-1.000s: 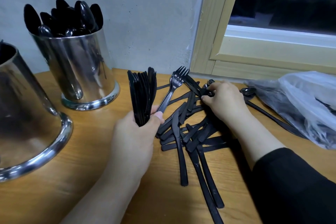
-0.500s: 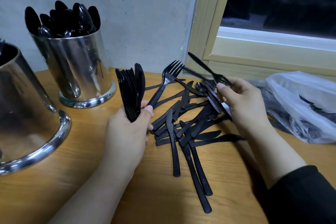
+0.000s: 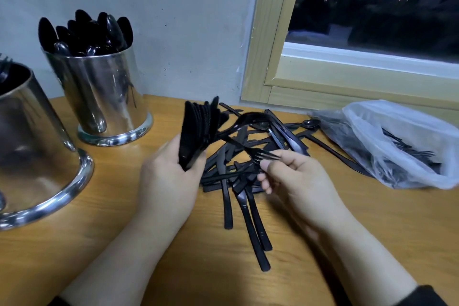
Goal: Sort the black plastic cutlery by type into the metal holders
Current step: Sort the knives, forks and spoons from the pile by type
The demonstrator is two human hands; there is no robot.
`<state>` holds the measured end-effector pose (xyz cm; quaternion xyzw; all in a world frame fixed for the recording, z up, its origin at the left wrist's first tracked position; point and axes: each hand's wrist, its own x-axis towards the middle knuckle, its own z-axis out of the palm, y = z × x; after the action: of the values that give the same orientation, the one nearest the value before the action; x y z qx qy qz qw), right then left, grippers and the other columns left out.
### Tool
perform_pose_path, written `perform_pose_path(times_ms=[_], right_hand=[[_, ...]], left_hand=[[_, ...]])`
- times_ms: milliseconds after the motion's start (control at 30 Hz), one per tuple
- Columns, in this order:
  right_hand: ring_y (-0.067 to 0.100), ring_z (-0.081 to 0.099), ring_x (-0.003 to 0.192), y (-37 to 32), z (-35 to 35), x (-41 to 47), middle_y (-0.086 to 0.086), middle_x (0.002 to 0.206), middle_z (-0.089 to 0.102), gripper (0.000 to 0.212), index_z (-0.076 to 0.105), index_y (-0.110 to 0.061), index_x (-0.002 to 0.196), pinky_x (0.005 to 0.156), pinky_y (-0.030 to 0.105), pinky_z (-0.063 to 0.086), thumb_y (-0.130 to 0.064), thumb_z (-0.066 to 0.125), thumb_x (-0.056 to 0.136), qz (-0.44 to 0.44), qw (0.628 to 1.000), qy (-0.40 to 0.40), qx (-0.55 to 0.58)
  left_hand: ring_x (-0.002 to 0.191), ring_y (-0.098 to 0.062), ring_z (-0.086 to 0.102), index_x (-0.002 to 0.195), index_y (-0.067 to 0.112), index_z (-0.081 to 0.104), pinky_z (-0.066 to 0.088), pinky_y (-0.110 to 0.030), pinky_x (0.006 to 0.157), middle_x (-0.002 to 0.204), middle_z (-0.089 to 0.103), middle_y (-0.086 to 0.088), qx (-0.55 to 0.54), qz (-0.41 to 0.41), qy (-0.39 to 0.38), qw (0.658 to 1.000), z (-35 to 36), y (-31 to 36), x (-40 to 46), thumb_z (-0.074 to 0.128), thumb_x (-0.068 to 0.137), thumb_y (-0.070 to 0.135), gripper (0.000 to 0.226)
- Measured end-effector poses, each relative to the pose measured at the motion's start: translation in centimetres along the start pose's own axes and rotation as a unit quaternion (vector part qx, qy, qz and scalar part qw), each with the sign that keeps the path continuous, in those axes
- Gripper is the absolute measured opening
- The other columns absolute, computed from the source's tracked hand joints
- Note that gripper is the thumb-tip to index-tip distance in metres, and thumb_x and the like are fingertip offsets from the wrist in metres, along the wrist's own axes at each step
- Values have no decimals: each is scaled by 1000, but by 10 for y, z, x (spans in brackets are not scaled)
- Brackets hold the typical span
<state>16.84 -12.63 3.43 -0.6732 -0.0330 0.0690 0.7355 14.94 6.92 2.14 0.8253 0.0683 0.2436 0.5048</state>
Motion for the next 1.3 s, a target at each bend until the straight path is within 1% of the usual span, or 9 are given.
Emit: perform_pose_path(times_ms=[100,233,467,633,900,1033,1133,1233,1300], right_hand=[[15,53,57,-4,4,0,10,67,62,26,69,-10,75,53,22,45,1,57,95,27,995,-4,97],[14,51,55,-6,0,2,9,64,61,29,64,-11,69,49,20,42,1,56,95,60,994,-2,93],[13,55,56,-5,-3,8,11,68,62,25,66,-9,74,51,19,51,-2,56,95,84,973,17,214],[13,61,57,-6,-3,10,13,71,67,15,63,-7,81,53,20,54,-5,59,95,102,955,66,269],[13,64,55,-8,-3,10,14,69,68,5,62,-7,94,49,19,55,-8,58,97,122,936,114,310],[15,68,61,-9,-4,12,17,80,72,18,60,-3,107,55,21,58,-17,64,95,111,944,80,299],[16,68,62,-5,-9,16,16,82,73,39,60,-2,109,55,22,58,-39,58,97,75,966,94,228],[18,58,57,2,-28,20,8,67,66,42,65,-5,97,54,27,47,-44,51,102,-20,984,176,-34],[18,57,59,3,-43,24,3,62,65,41,67,-8,80,61,30,44,-41,55,101,-69,950,211,-219]], left_hand=[[89,7,60,111,30,74,48,-9,74,87,68,20,42,21,-38,998,0,1,-2,67,95,24,18],[113,-21,64,133,25,67,55,-45,98,124,71,-4,64,41,-6,997,-3,3,0,67,96,25,37],[87,-12,64,108,31,70,57,-42,80,88,69,9,84,22,-113,990,1,-3,3,65,99,22,14],[79,6,59,83,43,58,41,-8,61,73,64,25,67,22,-150,986,1,0,0,63,100,28,23],[87,14,55,82,49,53,40,-3,72,81,61,32,56,68,-214,973,2,5,-3,71,94,24,33],[85,11,56,84,49,54,40,-4,68,80,61,16,65,53,-202,976,4,3,-2,68,97,27,29],[77,0,60,85,45,59,40,-12,58,79,66,10,50,14,-163,985,5,0,0,64,98,34,18],[57,-5,56,86,31,67,41,-21,55,70,66,6,-22,-34,-82,996,4,-8,6,64,98,34,13],[54,-12,53,87,33,68,46,-32,59,69,67,3,-87,-57,-31,994,5,-15,10,65,98,31,12]])
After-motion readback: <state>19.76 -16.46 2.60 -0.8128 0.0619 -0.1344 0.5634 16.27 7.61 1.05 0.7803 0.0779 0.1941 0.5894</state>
